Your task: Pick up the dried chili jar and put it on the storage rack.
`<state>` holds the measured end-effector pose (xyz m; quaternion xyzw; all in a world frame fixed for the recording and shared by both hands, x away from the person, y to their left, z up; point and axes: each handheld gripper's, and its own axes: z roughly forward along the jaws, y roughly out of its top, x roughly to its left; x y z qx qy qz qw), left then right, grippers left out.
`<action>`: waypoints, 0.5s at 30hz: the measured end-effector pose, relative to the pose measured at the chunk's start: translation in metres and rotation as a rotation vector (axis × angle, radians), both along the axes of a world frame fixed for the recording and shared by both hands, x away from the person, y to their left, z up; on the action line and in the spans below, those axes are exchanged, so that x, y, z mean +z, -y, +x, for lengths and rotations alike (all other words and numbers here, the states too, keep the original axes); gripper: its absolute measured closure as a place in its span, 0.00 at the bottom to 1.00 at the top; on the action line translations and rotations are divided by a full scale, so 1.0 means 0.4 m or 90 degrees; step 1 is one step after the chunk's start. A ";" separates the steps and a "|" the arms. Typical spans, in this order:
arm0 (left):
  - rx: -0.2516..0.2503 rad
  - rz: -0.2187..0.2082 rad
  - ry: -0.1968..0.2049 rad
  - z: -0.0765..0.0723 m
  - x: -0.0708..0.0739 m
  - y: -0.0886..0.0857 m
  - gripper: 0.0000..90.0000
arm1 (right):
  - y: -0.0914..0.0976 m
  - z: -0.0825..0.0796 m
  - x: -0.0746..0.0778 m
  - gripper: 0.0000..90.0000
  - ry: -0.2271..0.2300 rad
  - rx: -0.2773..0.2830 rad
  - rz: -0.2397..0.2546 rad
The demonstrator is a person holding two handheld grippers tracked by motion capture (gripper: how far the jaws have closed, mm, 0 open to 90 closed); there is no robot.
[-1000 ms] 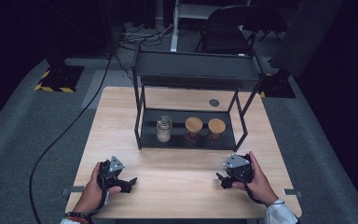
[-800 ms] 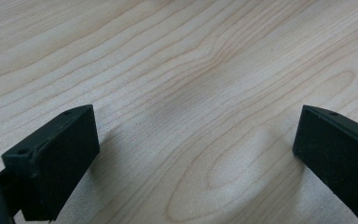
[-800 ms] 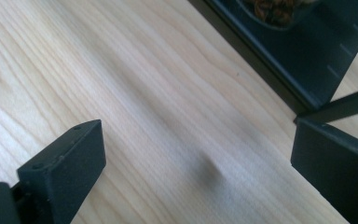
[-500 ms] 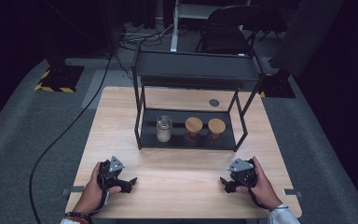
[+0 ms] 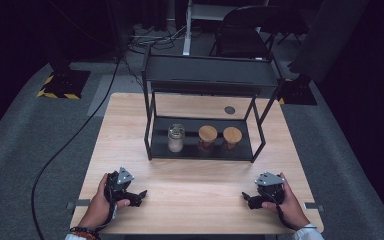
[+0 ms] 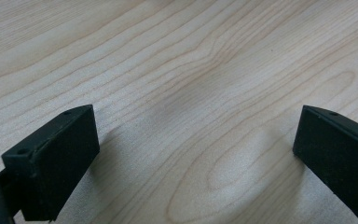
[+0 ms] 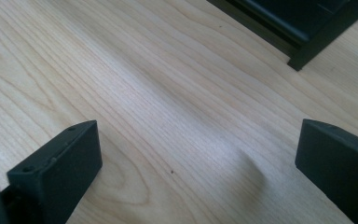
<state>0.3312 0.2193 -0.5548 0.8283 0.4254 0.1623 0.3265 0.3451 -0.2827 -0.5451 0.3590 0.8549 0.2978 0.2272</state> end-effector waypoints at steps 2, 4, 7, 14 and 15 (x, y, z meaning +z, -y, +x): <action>0.000 0.000 0.000 0.000 0.000 0.000 0.00 | 0.010 -0.001 -0.003 0.00 -0.001 -0.004 0.010; 0.000 0.000 0.000 0.000 0.000 0.000 0.00 | 0.019 -0.001 -0.006 0.00 -0.004 -0.013 0.021; 0.000 0.000 0.000 0.000 0.000 0.000 0.00 | 0.034 -0.003 -0.009 0.00 -0.008 -0.025 0.036; 0.000 0.000 0.000 0.000 0.000 0.000 0.00 | 0.068 -0.006 -0.017 0.00 -0.023 -0.054 0.069; 0.000 0.000 0.000 0.000 0.000 0.000 0.00 | 0.073 -0.005 -0.019 0.00 -0.029 -0.059 0.079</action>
